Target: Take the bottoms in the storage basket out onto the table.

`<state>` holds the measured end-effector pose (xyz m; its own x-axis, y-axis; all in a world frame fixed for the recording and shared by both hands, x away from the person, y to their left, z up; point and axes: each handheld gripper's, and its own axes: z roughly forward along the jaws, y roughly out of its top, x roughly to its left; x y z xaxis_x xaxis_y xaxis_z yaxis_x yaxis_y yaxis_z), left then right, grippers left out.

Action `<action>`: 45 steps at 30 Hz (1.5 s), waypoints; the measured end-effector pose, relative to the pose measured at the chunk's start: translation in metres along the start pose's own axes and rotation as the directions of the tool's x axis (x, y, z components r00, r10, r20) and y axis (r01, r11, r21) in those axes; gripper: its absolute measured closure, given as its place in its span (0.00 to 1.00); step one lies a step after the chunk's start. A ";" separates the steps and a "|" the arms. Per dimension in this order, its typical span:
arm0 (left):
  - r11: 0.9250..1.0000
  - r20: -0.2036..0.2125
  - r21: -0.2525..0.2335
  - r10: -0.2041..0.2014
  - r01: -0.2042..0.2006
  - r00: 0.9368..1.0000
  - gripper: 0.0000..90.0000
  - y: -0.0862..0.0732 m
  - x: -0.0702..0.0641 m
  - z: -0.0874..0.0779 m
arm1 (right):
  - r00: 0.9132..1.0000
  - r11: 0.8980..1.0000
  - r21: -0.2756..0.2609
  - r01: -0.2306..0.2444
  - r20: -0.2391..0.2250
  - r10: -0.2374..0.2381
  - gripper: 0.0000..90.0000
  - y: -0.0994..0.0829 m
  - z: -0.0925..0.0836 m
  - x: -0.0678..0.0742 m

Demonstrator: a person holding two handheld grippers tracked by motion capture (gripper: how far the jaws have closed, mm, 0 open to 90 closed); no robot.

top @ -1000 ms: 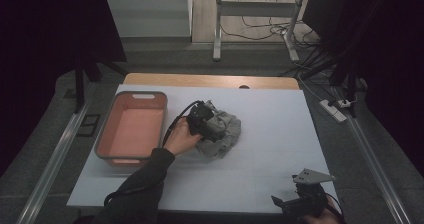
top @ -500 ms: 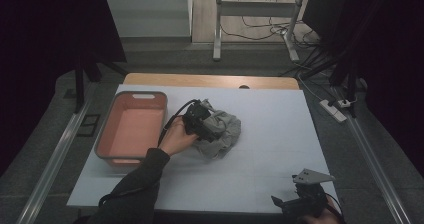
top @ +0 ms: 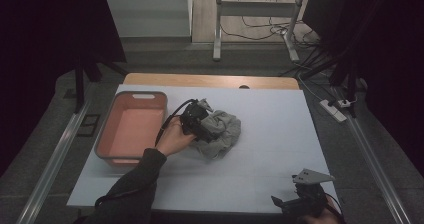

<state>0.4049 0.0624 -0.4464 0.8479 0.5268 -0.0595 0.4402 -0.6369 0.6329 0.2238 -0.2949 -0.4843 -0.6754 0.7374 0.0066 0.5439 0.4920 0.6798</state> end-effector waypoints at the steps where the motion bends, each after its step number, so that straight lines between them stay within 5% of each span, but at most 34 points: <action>1: 1.000 -0.001 -0.001 0.002 -0.002 1.000 0.00 0.000 0.000 -0.001 | 1.000 1.000 0.000 -0.001 0.000 0.001 0.00 0.000 0.000 0.000; 32: 0.998 0.014 -0.068 0.017 -0.016 1.000 0.00 -0.008 -0.006 -0.028 | 1.000 1.000 0.006 0.004 0.002 -0.004 0.00 0.000 0.001 0.001; 45: 0.993 0.054 -0.117 0.006 0.000 0.999 0.00 -0.019 -0.012 -0.034 | 1.000 1.000 0.010 0.009 0.002 -0.009 0.00 0.000 0.001 0.001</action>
<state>0.3766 0.0872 -0.4312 0.8652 0.4918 -0.0973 0.4028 -0.5665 0.7189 0.2239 -0.2934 -0.4850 -0.6794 0.7338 -0.0008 0.5426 0.5031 0.6727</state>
